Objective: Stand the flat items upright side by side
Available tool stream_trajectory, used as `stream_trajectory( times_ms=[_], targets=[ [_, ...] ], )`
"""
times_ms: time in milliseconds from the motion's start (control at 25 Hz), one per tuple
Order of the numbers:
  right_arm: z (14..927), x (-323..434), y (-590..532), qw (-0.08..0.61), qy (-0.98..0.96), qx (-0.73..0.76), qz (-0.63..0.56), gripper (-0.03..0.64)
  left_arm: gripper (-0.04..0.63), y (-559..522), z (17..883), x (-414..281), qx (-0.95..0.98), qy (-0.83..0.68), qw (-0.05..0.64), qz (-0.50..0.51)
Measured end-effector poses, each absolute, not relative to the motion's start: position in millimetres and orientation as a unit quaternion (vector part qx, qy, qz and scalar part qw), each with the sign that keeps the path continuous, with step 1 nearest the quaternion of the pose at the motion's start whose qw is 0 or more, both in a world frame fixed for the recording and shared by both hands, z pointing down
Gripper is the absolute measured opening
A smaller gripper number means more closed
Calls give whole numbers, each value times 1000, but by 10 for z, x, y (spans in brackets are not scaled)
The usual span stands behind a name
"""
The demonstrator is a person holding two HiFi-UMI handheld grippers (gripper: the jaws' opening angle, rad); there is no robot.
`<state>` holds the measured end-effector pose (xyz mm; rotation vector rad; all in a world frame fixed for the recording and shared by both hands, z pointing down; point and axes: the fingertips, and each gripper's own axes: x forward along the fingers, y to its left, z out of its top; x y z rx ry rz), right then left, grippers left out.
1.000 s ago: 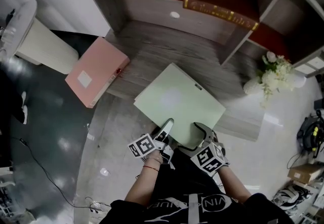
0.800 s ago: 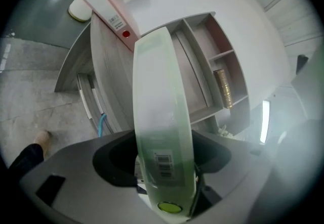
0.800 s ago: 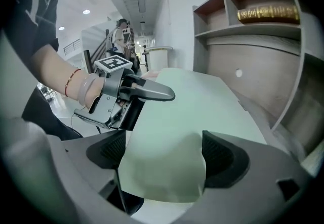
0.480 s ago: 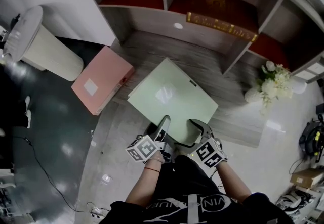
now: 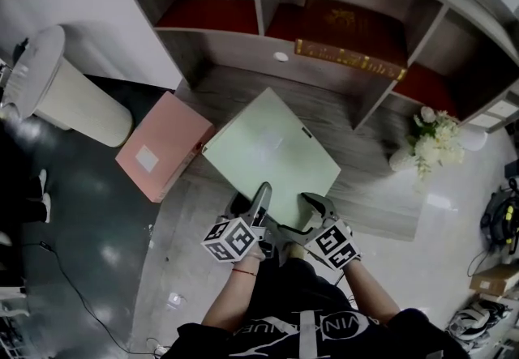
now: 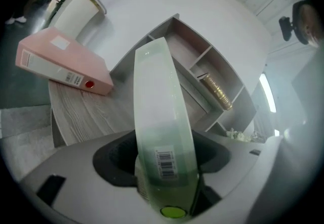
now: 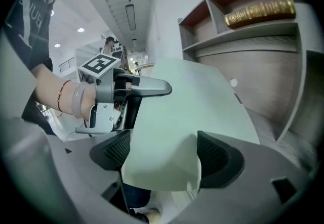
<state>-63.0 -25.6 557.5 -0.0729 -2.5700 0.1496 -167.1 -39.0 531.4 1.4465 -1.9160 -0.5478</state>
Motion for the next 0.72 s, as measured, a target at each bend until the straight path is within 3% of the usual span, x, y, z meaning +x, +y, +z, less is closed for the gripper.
stream_trajectory(
  times_ms=[120, 720],
  targets=[
    [5565, -653, -375, 272, -960, -1, 68, 377, 304, -528, 5162, -1691, 569, -744, 302, -177],
    [5659, -859, -734, 266, -958, 48, 92, 335, 314, -972, 4800, -1584, 627, -758, 181, -3]
  ],
)
